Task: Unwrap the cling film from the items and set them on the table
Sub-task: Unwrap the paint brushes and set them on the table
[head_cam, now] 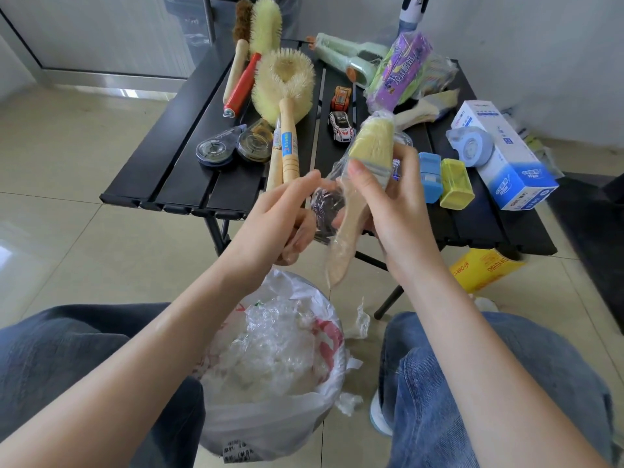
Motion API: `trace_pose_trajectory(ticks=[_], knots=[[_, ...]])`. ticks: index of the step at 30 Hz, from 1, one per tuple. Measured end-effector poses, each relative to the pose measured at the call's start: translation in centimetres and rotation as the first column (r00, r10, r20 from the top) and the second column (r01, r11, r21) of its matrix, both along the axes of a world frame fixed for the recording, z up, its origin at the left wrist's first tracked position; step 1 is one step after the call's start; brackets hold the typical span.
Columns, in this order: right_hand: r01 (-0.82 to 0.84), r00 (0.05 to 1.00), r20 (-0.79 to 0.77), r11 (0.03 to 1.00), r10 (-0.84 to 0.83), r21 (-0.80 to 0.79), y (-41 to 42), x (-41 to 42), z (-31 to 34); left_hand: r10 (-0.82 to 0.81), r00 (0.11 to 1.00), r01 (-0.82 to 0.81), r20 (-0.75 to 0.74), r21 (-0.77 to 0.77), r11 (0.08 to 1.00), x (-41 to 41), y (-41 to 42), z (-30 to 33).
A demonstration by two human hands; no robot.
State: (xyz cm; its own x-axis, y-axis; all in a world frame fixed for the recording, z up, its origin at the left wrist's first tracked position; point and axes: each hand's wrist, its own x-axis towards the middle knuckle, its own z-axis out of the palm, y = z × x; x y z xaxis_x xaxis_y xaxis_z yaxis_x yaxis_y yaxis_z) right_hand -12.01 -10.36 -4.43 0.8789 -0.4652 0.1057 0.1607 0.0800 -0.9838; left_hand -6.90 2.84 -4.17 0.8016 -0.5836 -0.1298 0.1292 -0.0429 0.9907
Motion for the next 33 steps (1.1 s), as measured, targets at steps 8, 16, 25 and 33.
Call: trace_pose_trajectory(ticks=[8, 16, 25, 33], knots=[[-0.128, 0.99, 0.054, 0.99, 0.131, -0.065, 0.7, -0.1, 0.0, 0.244, 0.945, -0.24, 0.218, -0.044, 0.97, -0.1, -0.1, -0.4], [-0.111, 0.993, 0.011, 0.976, 0.115, -0.185, 1.0, -0.1, -0.6, 0.344, 0.675, -0.449, 0.652, -0.007, 0.893, -0.2, 0.1, -1.0], [-0.154, 0.974, -0.177, 0.985, 0.14, -0.071, 1.3, -0.1, -0.1, 0.416, 0.839, -0.406, 0.352, -0.104, 0.908, -0.1, -0.7, -0.8], [-0.176, 0.971, -0.185, 0.977, 0.153, -0.117, 1.5, -0.3, 0.1, 0.261, 0.924, -0.262, 0.278, -0.035, 0.965, 1.1, -0.2, 0.0]])
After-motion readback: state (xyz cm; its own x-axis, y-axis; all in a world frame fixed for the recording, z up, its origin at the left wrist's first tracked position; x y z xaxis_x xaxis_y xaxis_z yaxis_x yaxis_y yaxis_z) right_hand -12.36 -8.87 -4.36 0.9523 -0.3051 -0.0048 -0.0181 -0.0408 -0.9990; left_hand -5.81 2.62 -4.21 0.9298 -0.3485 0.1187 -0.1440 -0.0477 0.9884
